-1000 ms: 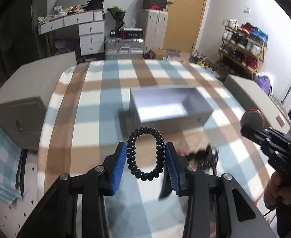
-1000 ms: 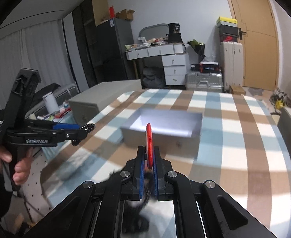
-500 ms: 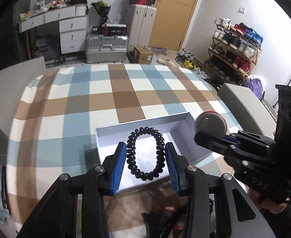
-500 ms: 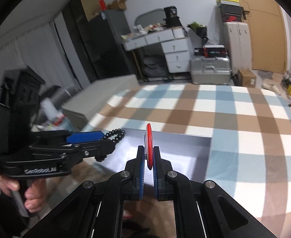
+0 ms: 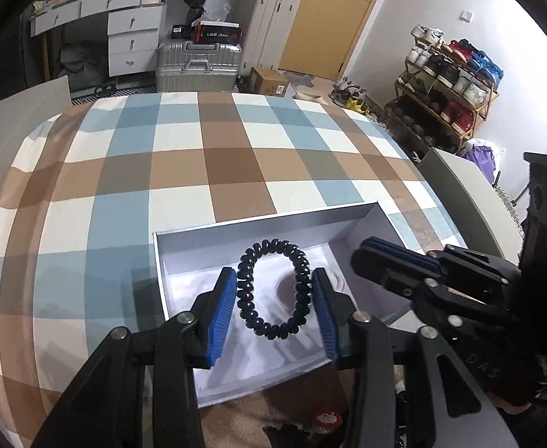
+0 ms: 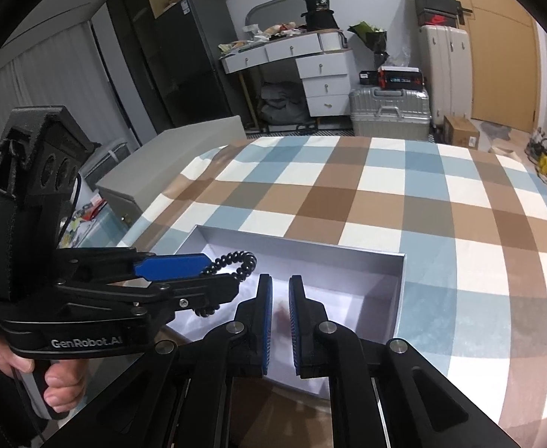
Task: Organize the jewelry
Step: 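Lower hair tie and disc into the grey box and open both grippers, then withdraw both tools from the box back toward the jewelry pile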
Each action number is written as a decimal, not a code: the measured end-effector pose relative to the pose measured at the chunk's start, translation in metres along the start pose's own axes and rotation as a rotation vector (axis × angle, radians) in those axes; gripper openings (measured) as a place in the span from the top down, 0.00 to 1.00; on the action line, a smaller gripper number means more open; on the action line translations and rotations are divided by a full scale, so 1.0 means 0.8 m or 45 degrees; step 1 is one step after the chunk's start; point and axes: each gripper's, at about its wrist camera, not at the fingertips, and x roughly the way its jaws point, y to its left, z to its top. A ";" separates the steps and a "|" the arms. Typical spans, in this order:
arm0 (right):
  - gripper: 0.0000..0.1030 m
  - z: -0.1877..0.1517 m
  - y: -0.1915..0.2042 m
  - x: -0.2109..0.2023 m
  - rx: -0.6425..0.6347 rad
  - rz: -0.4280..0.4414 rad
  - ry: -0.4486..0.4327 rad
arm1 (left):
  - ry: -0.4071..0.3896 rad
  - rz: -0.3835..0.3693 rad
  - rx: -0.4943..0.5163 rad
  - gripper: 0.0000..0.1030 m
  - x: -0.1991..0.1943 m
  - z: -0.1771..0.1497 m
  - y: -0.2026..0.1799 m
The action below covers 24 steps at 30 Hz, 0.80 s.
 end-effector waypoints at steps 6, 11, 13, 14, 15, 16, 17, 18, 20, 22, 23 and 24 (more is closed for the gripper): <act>0.61 -0.006 -0.009 -0.038 0.055 -0.054 -0.120 | -0.063 -0.031 0.024 0.52 -0.020 -0.005 -0.008; 0.36 -0.015 -0.004 -0.080 0.049 -0.102 -0.265 | -0.142 0.012 0.068 0.33 -0.044 -0.011 -0.020; 0.29 -0.020 0.001 -0.093 0.040 -0.102 -0.302 | -0.175 0.043 0.070 0.33 -0.056 -0.017 -0.022; 0.27 -0.022 0.003 -0.098 0.034 -0.106 -0.318 | -0.185 0.059 0.068 0.33 -0.059 -0.019 -0.021; 0.23 -0.026 0.006 -0.105 0.026 -0.112 -0.341 | -0.197 0.074 0.066 0.33 -0.063 -0.022 -0.020; 0.19 -0.030 0.009 -0.112 0.021 -0.121 -0.369 | -0.208 0.086 0.061 0.33 -0.064 -0.024 -0.020; 0.16 -0.032 0.010 -0.116 0.020 -0.132 -0.393 | -0.230 0.110 0.051 0.33 -0.070 -0.029 -0.018; 0.10 -0.036 0.012 -0.122 0.020 -0.146 -0.420 | -0.246 0.132 0.041 0.33 -0.073 -0.033 -0.017; 0.07 -0.045 0.017 -0.136 0.013 -0.164 -0.480 | -0.276 0.163 0.017 0.32 -0.078 -0.039 -0.015; 0.02 -0.053 0.021 -0.147 0.011 -0.182 -0.532 | -0.318 0.199 -0.006 0.27 -0.086 -0.045 -0.015; 0.00 -0.057 0.024 -0.154 0.009 -0.197 -0.561 | -0.341 0.211 -0.015 0.25 -0.090 -0.048 -0.015; 0.00 -0.060 0.026 -0.159 0.008 -0.213 -0.583 | -0.367 0.219 -0.027 0.25 -0.095 -0.053 -0.017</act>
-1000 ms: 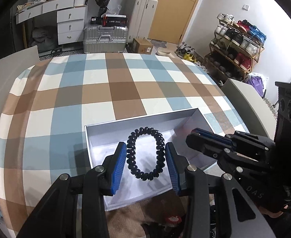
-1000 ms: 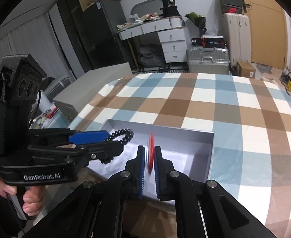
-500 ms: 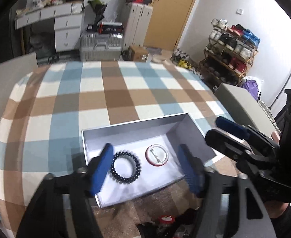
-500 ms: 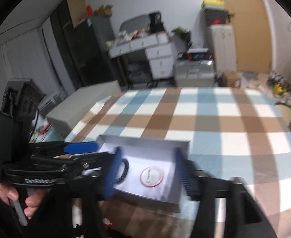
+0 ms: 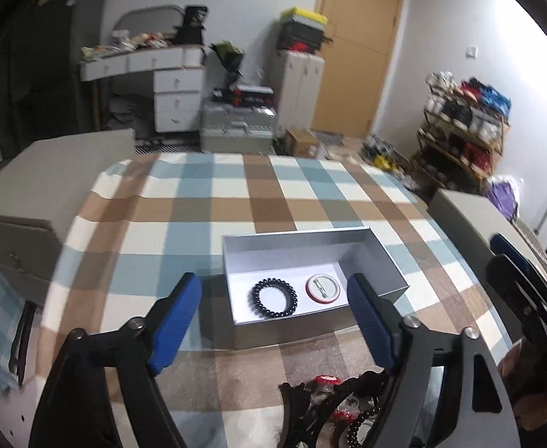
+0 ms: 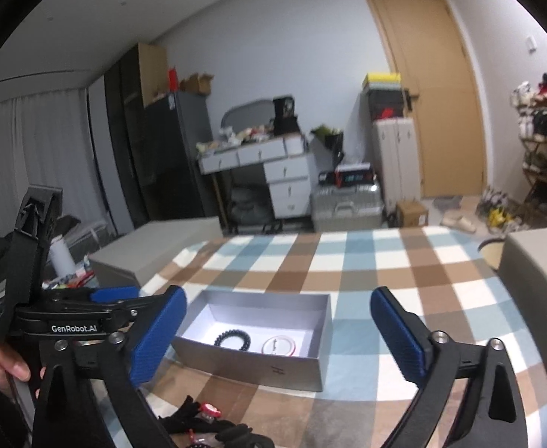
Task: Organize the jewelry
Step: 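Withdraw both tools from the box back toward the jewelry pile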
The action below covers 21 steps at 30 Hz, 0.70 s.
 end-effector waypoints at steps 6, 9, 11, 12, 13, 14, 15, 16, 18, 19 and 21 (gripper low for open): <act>0.00 -0.008 0.007 -0.021 0.002 0.075 0.028 | -0.129 0.021 0.017 0.16 -0.035 -0.015 -0.019; 0.00 -0.015 0.014 -0.033 -0.015 0.040 0.035 | -0.149 0.096 0.058 0.11 -0.045 -0.025 -0.031; 0.00 -0.021 0.020 -0.047 -0.038 0.021 0.010 | -0.158 0.102 0.047 0.05 -0.051 -0.032 -0.034; 0.00 -0.023 0.023 -0.056 -0.050 0.020 -0.003 | -0.168 0.108 0.036 0.03 -0.055 -0.035 -0.035; 0.00 -0.025 0.025 -0.064 -0.054 0.021 -0.018 | -0.181 0.108 0.031 0.01 -0.059 -0.038 -0.034; 0.00 -0.027 0.025 -0.070 -0.054 0.028 -0.030 | -0.194 0.113 0.030 0.01 -0.063 -0.041 -0.035; 0.00 -0.030 0.025 -0.077 -0.055 0.046 -0.044 | -0.207 0.117 0.035 0.01 -0.067 -0.044 -0.035; 0.00 -0.033 0.025 -0.082 -0.058 0.050 -0.043 | -0.212 0.115 0.043 0.01 -0.071 -0.046 -0.037; 0.00 -0.038 0.025 -0.085 -0.060 0.013 0.000 | -0.221 0.116 0.052 0.01 -0.078 -0.052 -0.037; 0.00 -0.040 0.025 -0.084 -0.057 0.006 0.026 | -0.223 0.116 0.053 0.01 -0.081 -0.055 -0.038; 0.00 -0.049 0.022 -0.082 -0.033 0.019 0.096 | -0.220 0.114 0.053 0.01 -0.085 -0.062 -0.036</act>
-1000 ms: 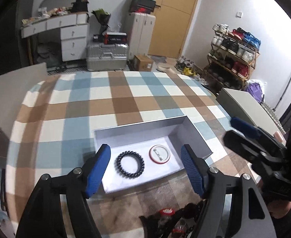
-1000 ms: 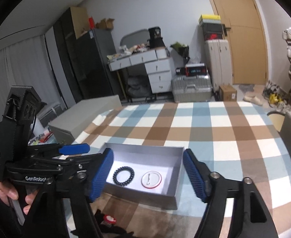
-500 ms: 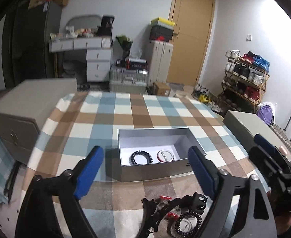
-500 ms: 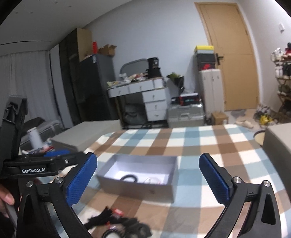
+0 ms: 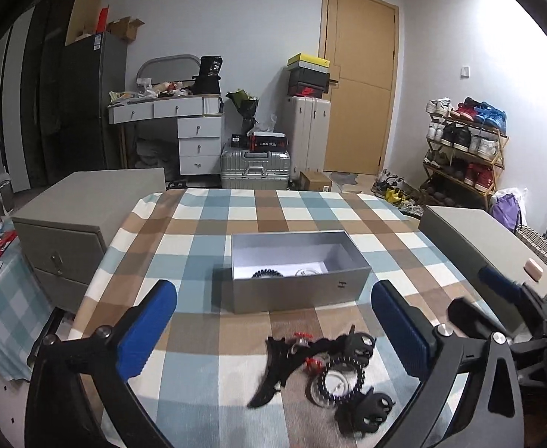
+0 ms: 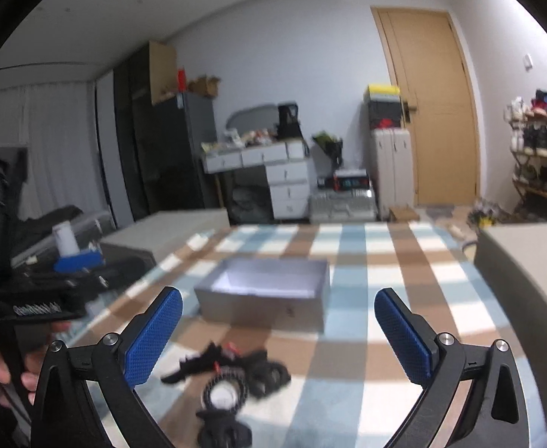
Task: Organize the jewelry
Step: 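Withdraw both tools from the box back toward the jewelry pile, then grasp a black claw clip with the right gripper while the left grasps a coiled hair tie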
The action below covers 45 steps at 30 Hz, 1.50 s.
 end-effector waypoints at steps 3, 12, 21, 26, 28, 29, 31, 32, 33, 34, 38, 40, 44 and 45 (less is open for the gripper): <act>0.00 -0.015 -0.005 0.000 0.058 0.043 0.077 | 0.026 -0.016 -0.006 0.01 -0.004 -0.013 0.004; 0.00 -0.077 0.018 0.013 0.013 0.181 0.333 | 0.182 0.013 0.020 0.01 0.008 -0.068 0.009; 0.25 -0.099 0.034 0.041 -0.030 0.203 0.438 | 0.284 0.017 0.022 0.01 0.009 -0.087 0.019; 0.40 -0.104 0.038 0.050 -0.035 0.194 0.472 | 0.318 0.017 -0.011 0.01 0.011 -0.094 0.027; 0.56 -0.107 0.040 0.053 -0.049 0.192 0.496 | 0.326 0.022 -0.007 0.01 0.013 -0.095 0.028; 0.56 -0.108 0.040 0.052 -0.053 0.195 0.490 | 0.324 0.023 -0.005 0.01 0.012 -0.095 0.028; 0.56 -0.109 0.040 0.051 -0.052 0.208 0.488 | 0.317 0.030 0.003 0.01 0.010 -0.095 0.028; 0.57 -0.108 0.040 0.050 -0.050 0.213 0.488 | 0.315 0.034 0.004 0.01 0.010 -0.094 0.028; 0.57 -0.109 0.039 0.050 -0.045 0.217 0.489 | 0.315 0.036 0.003 0.01 0.011 -0.094 0.029; 0.57 -0.108 0.039 0.049 -0.040 0.217 0.480 | 0.316 0.037 0.000 0.01 0.010 -0.093 0.031; 0.57 -0.101 0.035 0.039 -0.013 0.221 0.417 | 0.322 0.051 -0.011 0.01 0.014 -0.092 0.037; 0.57 -0.097 0.031 0.034 0.005 0.224 0.388 | 0.332 0.048 -0.013 0.01 0.017 -0.091 0.039; 0.57 -0.089 0.022 0.023 0.042 0.223 0.341 | 0.334 0.036 0.045 0.01 0.023 -0.084 0.032; 0.57 -0.088 0.019 0.019 0.054 0.225 0.324 | 0.331 0.032 0.060 0.01 0.024 -0.082 0.030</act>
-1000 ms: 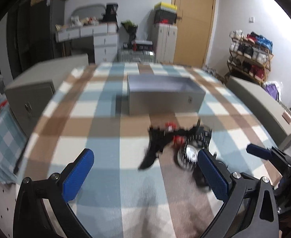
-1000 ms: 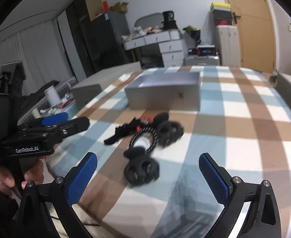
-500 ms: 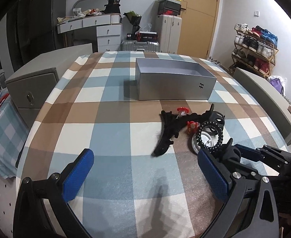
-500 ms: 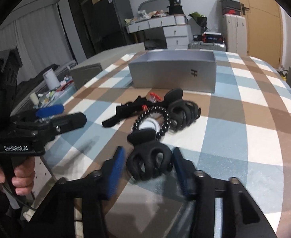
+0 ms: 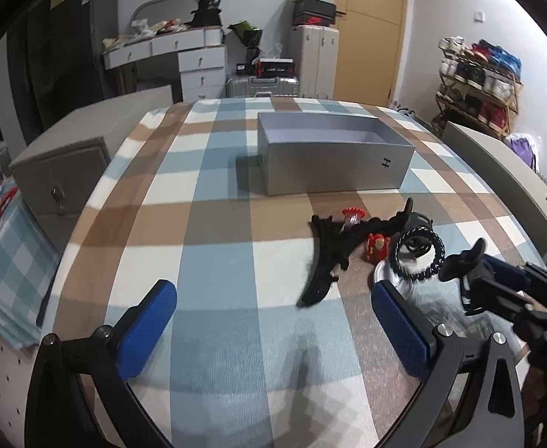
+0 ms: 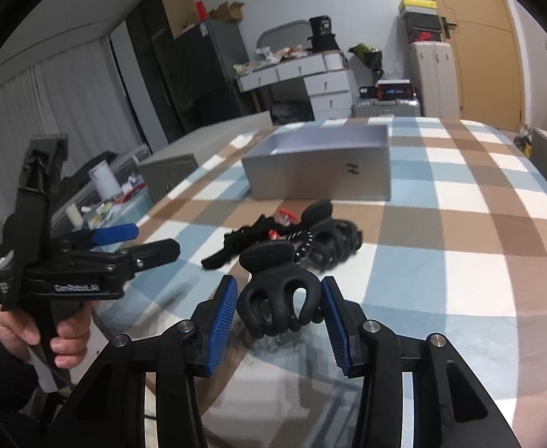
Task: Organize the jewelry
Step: 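Grasp a black claw clip with the right gripper while the left grasps a coiled hair tie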
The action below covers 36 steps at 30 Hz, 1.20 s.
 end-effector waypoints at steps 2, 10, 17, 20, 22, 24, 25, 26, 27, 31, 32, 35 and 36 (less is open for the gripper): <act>0.57 0.001 -0.003 -0.008 0.015 0.016 -0.029 | 0.002 0.000 0.022 0.01 0.003 0.006 -0.003; 0.57 -0.003 -0.020 -0.031 0.055 -0.037 -0.086 | 0.038 -0.147 0.093 0.01 0.007 0.022 -0.032; 0.57 -0.007 -0.047 -0.052 0.108 -0.115 -0.126 | 0.091 -0.228 0.283 0.01 0.027 0.020 -0.089; 0.57 -0.011 -0.055 -0.057 0.123 -0.124 -0.132 | 0.108 -0.233 0.308 0.01 0.034 0.023 -0.101; 0.57 -0.013 -0.059 -0.056 0.137 -0.121 -0.129 | 0.128 -0.222 0.320 0.01 0.042 0.024 -0.106; 0.57 -0.014 -0.061 -0.056 0.137 -0.121 -0.127 | 0.158 -0.231 0.337 0.01 0.048 0.024 -0.111; 0.57 -0.015 -0.061 -0.056 0.136 -0.118 -0.127 | 0.168 -0.234 0.344 0.01 0.049 0.022 -0.113; 0.57 -0.015 -0.061 -0.056 0.136 -0.115 -0.128 | 0.178 -0.238 0.358 0.01 0.050 0.020 -0.116; 0.57 -0.016 -0.061 -0.056 0.137 -0.110 -0.129 | 0.190 -0.236 0.378 0.01 0.051 0.018 -0.120; 0.57 -0.016 -0.062 -0.056 0.138 -0.096 -0.133 | 0.184 -0.163 0.441 0.02 0.053 0.012 -0.127; 0.57 -0.017 -0.062 -0.056 0.138 -0.091 -0.132 | 0.175 -0.155 0.447 0.02 0.052 0.011 -0.128; 0.56 -0.017 -0.060 -0.058 0.128 -0.083 -0.141 | 0.167 -0.142 0.462 0.11 0.052 0.010 -0.126; 0.56 -0.018 -0.060 -0.058 0.125 -0.081 -0.143 | 0.175 -0.148 0.462 0.15 0.053 0.010 -0.125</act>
